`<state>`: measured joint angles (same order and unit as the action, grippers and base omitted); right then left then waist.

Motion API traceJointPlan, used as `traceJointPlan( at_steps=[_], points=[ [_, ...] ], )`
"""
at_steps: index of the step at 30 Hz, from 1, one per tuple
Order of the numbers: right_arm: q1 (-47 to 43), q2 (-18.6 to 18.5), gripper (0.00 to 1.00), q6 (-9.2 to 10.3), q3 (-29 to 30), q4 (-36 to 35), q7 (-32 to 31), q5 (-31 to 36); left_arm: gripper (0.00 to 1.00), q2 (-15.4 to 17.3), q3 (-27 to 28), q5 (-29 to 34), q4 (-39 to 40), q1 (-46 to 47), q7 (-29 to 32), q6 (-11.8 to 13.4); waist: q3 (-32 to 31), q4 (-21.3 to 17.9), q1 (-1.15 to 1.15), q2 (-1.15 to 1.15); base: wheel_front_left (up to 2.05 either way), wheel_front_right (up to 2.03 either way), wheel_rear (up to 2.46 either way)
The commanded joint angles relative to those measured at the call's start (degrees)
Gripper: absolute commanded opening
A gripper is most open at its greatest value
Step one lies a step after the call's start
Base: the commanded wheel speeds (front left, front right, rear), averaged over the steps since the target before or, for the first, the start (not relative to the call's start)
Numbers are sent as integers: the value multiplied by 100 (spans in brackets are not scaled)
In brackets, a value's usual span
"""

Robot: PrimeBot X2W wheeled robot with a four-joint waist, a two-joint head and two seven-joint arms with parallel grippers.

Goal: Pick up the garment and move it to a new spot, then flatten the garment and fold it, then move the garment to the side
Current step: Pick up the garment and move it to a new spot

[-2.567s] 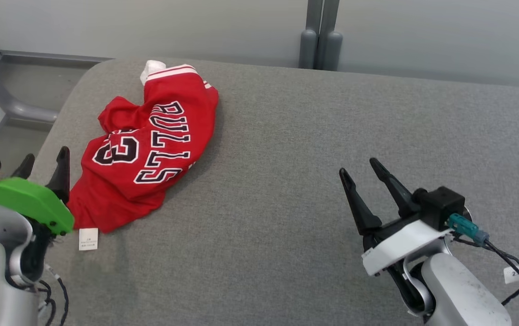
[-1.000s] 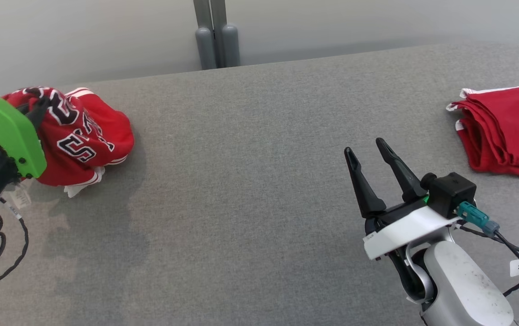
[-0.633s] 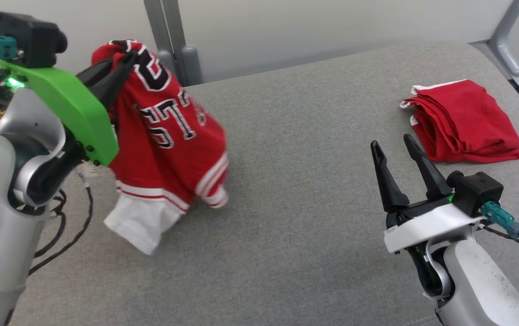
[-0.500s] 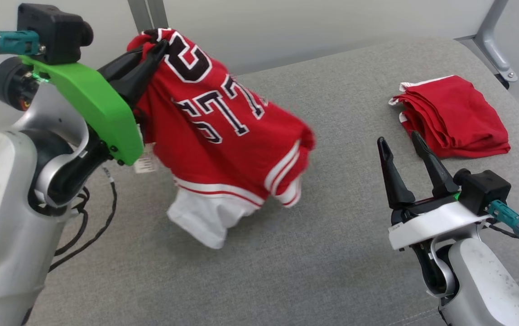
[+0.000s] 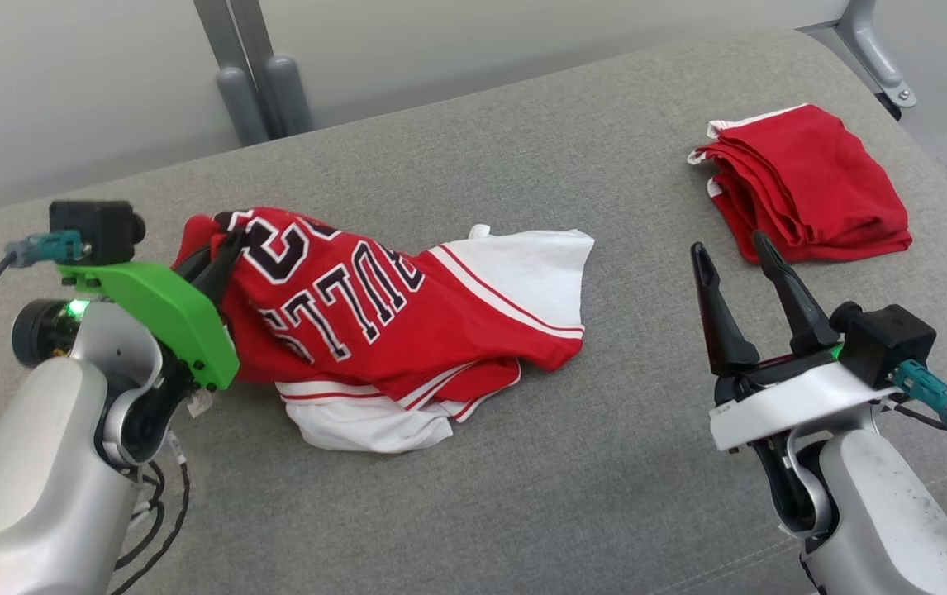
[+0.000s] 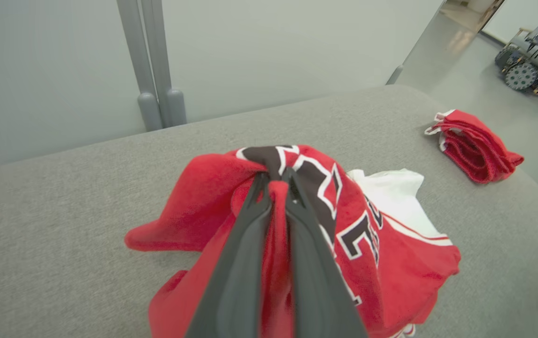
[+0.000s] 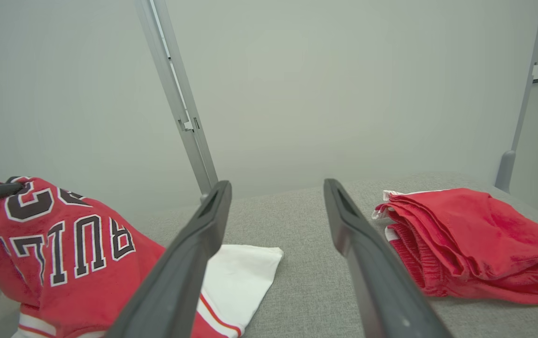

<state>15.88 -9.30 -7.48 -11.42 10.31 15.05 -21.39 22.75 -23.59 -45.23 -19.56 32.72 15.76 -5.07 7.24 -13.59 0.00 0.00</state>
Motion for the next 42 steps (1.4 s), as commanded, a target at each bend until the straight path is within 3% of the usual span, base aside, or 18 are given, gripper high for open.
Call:
traceJointPlan(
  at_steps=[1, 2, 3, 4, 5, 12, 17, 20, 25, 29, 35, 42],
  points=[
    [35, -13, 100, -3, -8, -3, 17, 13, 0, 23, 42, 58, -267, -108, -176, -47, 3, -16, 0, 0, 0, 0, 0],
    [31, -18, 100, -3, -16, 4, 17, 15, 0, 26, 43, 66, -478, -143, -270, -61, -1, -19, 0, 0, 0, 0, 0],
    [25, -26, 100, -3, -26, 15, 17, 16, 34, 11, 42, 55, -694, -166, -386, -90, -7, -20, 0, 0, 0, 0, 0],
    [21, -31, 100, -3, -34, 25, 17, 17, 77, -13, 39, 37, -833, -175, -485, -107, -14, -18, 0, 0, 0, 0, 0],
    [17, -33, 100, -3, -50, 43, 17, 19, 100, -34, 11, 25, -994, -195, -582, -141, -29, -13, 0, 0, 0, 0, 0],
    [-92, -80, 100, -3, -72, 87, 17, 40, 100, -6, -272, 47, -998, -119, -1215, -237, -151, 171, 0, 0, 0, 0, 0],
    [-151, -123, 100, -3, -50, 62, 17, 56, 100, 232, -350, 133, -442, -145, -1466, -244, -258, 390, 0, 0, 0, 0, 0],
    [-176, -134, 100, -3, -49, 57, 17, 72, 100, 442, -257, 165, -55, -313, -1514, -102, -316, 482, 0, 0, 0, 0, 0],
    [-283, -110, 100, -3, -27, 16, 17, 97, 100, 770, 43, 254, 772, -839, -1777, 389, -393, 569, 0, 0, 0, 0, 0],
    [-387, -88, 100, -3, -26, 9, 17, 52, 100, 810, 240, 471, 1326, -1516, -2309, 906, -424, 605, 0, 0, 0, 0, 0],
    [-573, -3, 100, -3, 58, 23, 17, 35, 100, 464, 552, 689, 1778, -2600, -3001, 1613, -471, 672, 0, 0, 0, 0, 0],
    [-719, 58, 100, -3, 139, 29, 17, 28, 100, -154, 926, 1159, 2076, -3267, -3096, 1841, -465, 744, 0, 0, 0, 0, 0]
  ],
)
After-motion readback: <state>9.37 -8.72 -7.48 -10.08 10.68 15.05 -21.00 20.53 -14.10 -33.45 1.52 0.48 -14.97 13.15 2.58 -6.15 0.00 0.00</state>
